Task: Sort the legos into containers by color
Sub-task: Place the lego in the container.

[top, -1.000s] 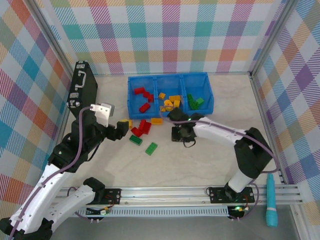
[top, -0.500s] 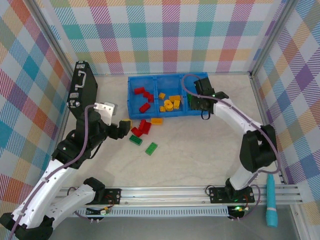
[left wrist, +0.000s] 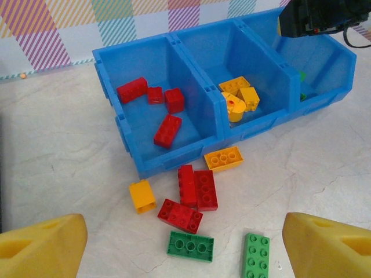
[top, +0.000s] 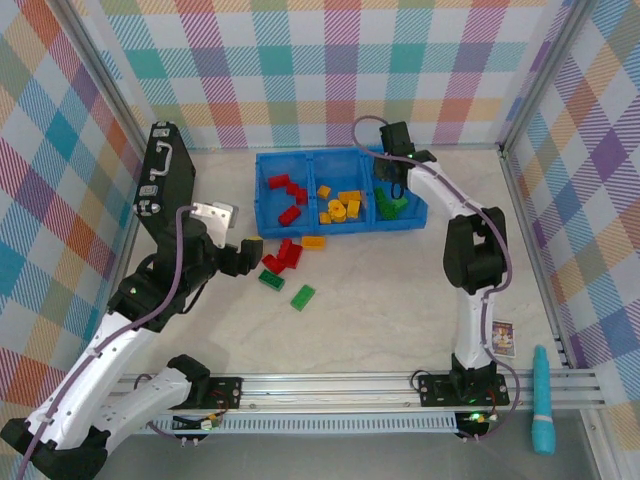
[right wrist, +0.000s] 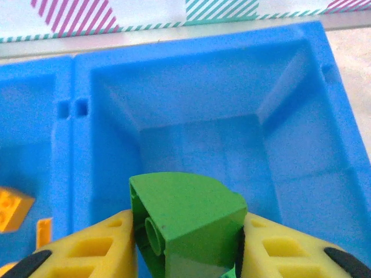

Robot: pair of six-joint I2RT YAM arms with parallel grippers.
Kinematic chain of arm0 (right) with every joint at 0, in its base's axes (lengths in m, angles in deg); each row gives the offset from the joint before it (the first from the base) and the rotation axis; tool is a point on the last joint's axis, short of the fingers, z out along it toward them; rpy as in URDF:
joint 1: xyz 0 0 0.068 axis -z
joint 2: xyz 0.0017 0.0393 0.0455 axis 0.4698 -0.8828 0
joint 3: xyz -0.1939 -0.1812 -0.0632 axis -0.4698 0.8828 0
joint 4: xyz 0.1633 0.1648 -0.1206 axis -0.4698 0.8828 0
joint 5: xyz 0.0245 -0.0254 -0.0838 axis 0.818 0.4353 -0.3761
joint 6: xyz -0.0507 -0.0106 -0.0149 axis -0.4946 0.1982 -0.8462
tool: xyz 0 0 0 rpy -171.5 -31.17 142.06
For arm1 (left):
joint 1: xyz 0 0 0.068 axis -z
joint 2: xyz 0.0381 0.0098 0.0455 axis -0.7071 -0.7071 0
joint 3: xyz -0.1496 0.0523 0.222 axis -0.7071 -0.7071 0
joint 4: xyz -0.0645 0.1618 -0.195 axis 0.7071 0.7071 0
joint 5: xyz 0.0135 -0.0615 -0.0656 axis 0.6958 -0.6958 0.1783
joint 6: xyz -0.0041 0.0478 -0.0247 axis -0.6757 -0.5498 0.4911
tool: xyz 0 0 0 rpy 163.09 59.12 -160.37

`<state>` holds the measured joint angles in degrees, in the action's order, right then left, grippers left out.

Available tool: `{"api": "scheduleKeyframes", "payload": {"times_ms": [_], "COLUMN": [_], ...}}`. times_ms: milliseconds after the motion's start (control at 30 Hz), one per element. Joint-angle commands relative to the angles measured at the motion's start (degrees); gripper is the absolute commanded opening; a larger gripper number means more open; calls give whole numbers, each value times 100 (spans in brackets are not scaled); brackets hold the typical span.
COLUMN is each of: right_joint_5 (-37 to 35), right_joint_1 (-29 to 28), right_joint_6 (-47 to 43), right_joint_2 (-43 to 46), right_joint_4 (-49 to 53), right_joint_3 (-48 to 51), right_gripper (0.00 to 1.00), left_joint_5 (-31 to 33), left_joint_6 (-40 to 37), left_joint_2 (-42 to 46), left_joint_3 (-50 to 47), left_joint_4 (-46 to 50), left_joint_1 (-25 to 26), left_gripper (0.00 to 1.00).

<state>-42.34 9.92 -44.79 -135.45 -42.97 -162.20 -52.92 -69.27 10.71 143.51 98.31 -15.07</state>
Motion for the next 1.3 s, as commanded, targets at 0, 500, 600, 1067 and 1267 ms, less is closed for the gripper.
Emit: {"api": "scheduleKeyframes", "payload": {"times_ms": [0, 500, 600, 1067, 1267], "right_joint_5": [-134, -386, -428, 482, 446], "right_joint_1": [88, 161, 165, 52, -763], "right_joint_6": [-295, -470, -469, 1311, 2702], "right_joint_2": [-439, -1340, -1028, 1889, 2916], "right_joint_4": [15, 537, 490, 931, 714], "right_joint_3": [-543, -1666, -1437, 1177, 2676], "right_gripper": [40, 55, 62, 75, 81], "left_joint_5": [111, 207, 189, 303, 192], "left_joint_6": [-74, -148, -142, -142, -143], "left_joint_2": [-37, -206, -203, 24, 212], "left_joint_3": [229, 368, 379, 379, 348], "left_joint_4": [59, 112, 103, 121, 129], "left_joint_1": [48, 39, 39, 39, 39], "left_gripper": [87, 87, 87, 87, 88]}}
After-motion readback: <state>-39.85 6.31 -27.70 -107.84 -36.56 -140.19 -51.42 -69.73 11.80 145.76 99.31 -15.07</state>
